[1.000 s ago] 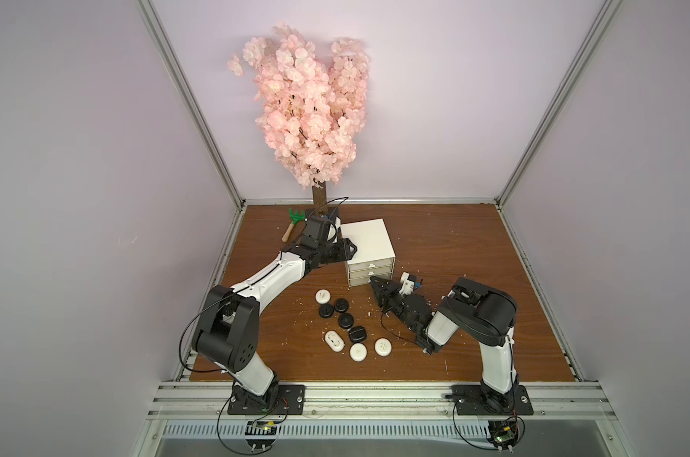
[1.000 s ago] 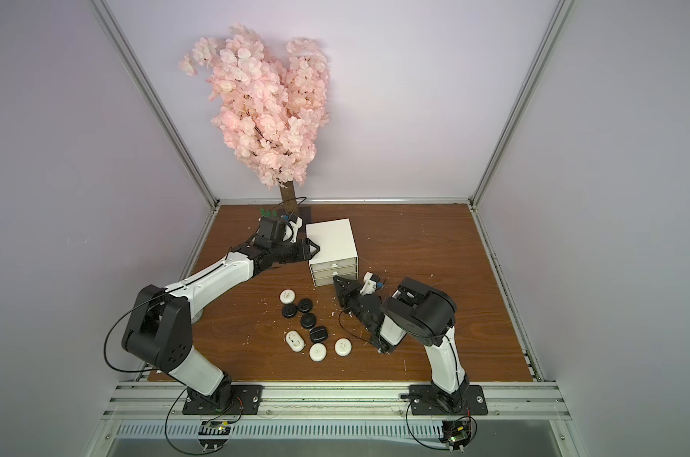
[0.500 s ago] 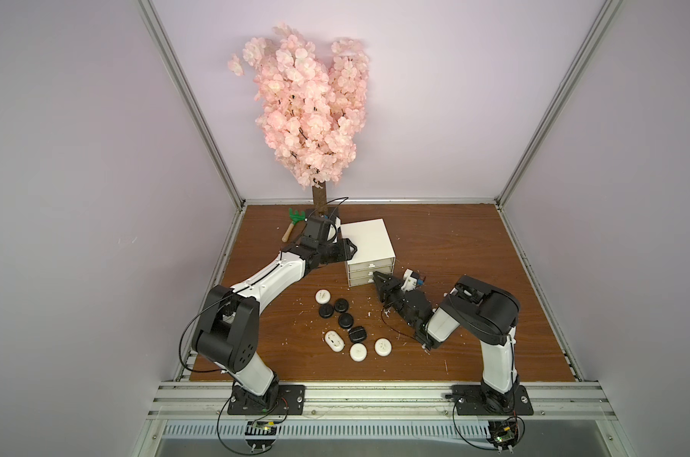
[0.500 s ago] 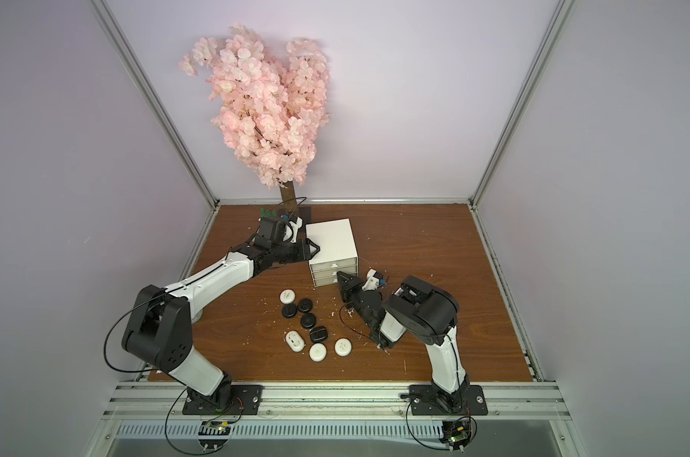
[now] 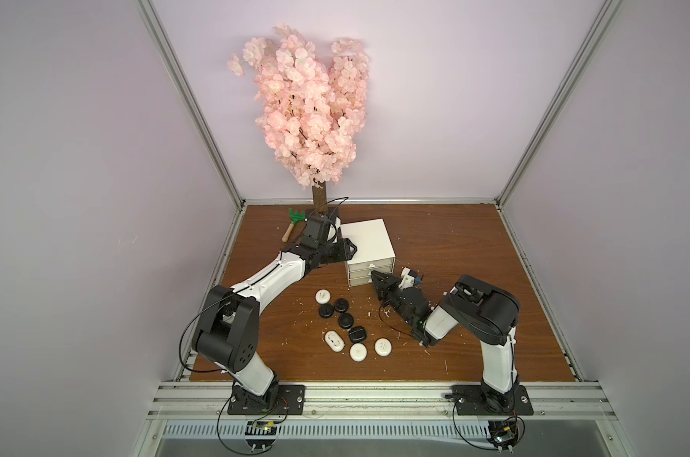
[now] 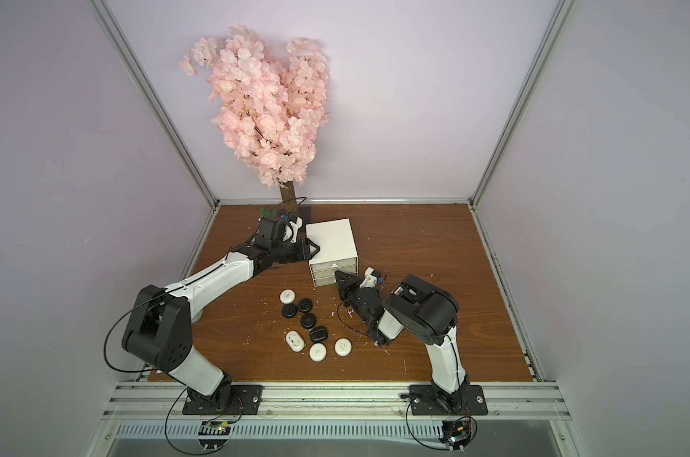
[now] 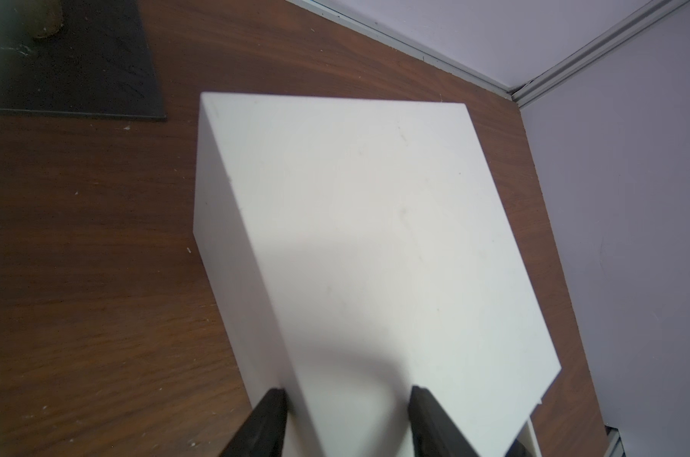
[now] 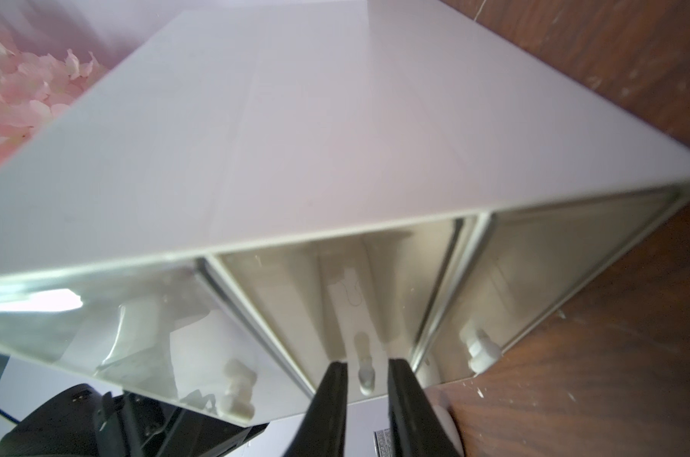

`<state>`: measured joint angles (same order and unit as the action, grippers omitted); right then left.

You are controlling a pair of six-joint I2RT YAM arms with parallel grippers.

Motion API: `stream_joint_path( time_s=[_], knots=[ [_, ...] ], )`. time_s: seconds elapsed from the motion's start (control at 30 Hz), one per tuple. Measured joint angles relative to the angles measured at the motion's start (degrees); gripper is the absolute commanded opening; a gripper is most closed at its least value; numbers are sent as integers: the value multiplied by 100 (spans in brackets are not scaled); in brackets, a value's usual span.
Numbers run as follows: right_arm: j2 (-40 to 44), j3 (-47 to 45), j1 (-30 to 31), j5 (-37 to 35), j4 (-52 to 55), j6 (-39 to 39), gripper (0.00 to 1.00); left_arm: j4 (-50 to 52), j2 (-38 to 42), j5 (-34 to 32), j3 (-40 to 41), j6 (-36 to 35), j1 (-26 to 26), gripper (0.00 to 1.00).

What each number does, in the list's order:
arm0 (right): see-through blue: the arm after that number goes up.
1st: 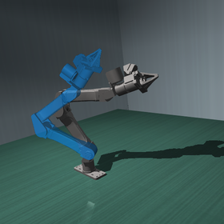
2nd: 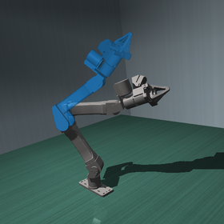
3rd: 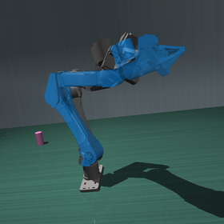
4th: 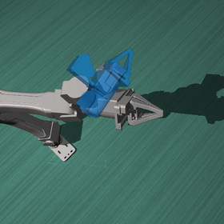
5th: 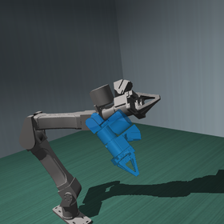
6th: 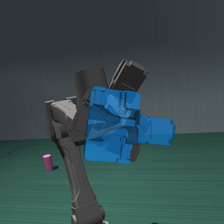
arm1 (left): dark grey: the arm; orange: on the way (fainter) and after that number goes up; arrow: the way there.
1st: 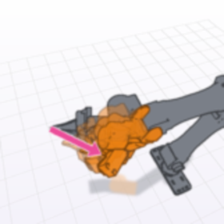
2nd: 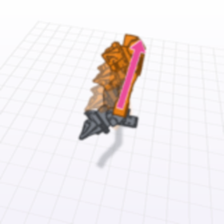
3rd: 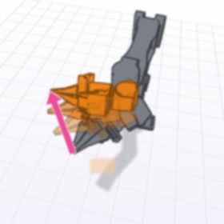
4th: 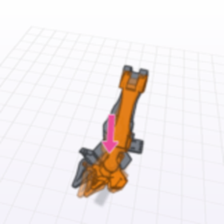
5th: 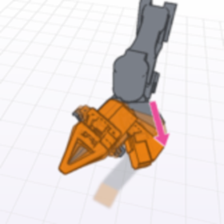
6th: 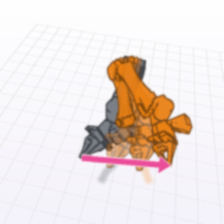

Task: Put the bluetooth earphones in the drawer according to color
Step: Open the drawer in the storage box.

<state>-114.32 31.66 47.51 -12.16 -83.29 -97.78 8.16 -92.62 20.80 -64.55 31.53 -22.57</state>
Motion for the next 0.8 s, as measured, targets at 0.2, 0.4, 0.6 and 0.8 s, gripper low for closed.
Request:
stream_joint_path(
  time_s=[0.2, 0.4, 0.6, 0.8],
  knots=[
    [0, 39, 4, -7, 85, 24, 22, -4, 0, 0, 0, 0, 0, 53],
    [0, 81, 4, -129, 107, 46, 22, -20, -2, 13, 0, 0, -13, 53],
    [0, 120, 9, -256, 74, 81, 20, -22, -2, 17, 0, 0, -28, 53],
    [0, 195, 4, -321, 127, 83, 18, -22, -2, 37, 0, 0, -37, 53]
  ],
)
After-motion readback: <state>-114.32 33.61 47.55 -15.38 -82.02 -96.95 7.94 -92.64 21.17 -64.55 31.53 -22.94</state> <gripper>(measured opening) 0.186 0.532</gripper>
